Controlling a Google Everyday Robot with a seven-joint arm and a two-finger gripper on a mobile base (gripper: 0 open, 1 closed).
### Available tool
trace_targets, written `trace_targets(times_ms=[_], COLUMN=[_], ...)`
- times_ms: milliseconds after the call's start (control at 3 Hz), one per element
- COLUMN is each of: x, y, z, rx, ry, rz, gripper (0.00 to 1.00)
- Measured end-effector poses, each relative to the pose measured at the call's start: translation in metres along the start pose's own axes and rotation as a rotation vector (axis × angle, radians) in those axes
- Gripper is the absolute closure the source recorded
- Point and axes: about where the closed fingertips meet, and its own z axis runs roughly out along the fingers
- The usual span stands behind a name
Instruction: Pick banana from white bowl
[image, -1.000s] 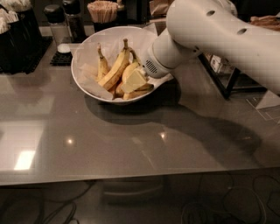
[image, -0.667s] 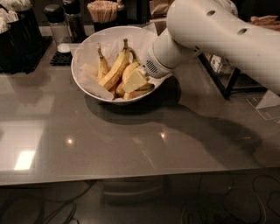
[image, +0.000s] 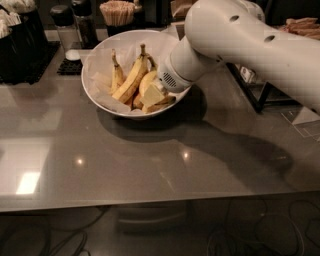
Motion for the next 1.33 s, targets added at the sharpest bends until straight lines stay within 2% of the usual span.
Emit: trace_targets(times_ms=[333, 667, 1000, 1333], x=[-0.001, -0.011, -0.026, -0.031], y=[0.005, 0.004, -0.003, -0.014], z=[0.001, -0.017, -0.053, -0.081], rx=[-0.009, -0.007, 0.029, -0.011], ry=[0.0, -0.081, -0.213, -0.348], rz=[-0.008, -0.004, 0.001, 0.019], gripper=[0.98, 1.0, 1.0, 1.0])
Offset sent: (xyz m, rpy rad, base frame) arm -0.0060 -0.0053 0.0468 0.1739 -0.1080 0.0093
